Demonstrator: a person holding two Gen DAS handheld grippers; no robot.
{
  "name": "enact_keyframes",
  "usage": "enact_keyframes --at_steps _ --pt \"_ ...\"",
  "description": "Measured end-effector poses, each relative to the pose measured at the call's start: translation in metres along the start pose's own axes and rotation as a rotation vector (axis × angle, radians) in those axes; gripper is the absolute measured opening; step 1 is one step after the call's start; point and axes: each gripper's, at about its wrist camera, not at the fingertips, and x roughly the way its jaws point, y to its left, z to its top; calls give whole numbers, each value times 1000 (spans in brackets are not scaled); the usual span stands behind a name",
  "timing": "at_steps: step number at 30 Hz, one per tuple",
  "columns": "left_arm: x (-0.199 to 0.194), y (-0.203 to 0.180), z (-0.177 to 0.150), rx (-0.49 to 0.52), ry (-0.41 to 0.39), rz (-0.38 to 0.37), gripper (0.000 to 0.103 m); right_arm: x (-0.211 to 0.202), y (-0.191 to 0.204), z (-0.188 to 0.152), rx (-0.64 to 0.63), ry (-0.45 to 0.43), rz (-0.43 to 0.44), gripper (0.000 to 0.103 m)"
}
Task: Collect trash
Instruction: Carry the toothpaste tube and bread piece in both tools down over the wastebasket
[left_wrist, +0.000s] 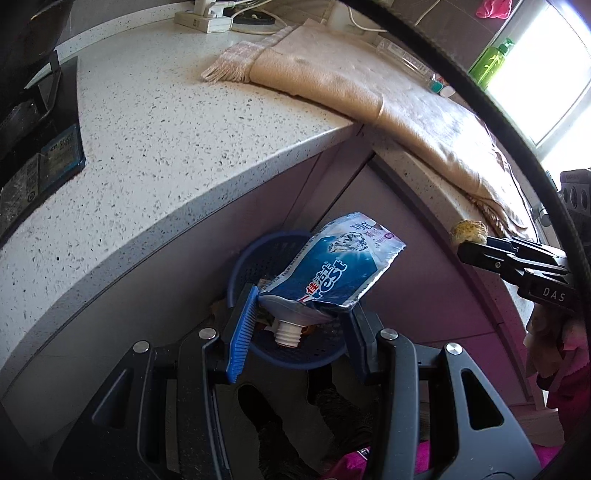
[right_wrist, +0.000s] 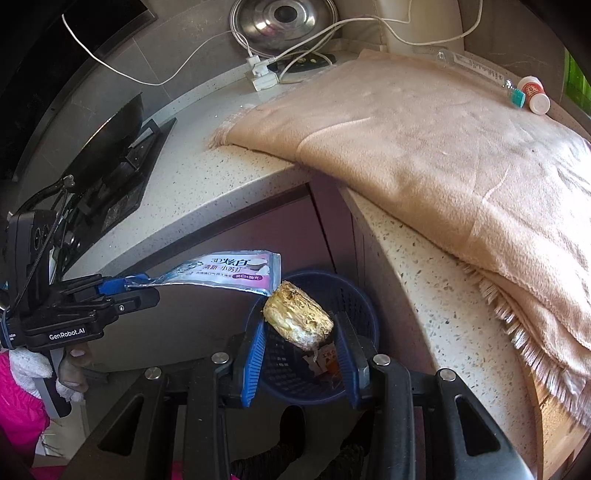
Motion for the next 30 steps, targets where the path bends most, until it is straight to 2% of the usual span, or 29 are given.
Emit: enact_keyframes --at_steps 30 --pt "100 -4 -11 -2 159 33 45 79 -2 -21 -1 140 -49 37"
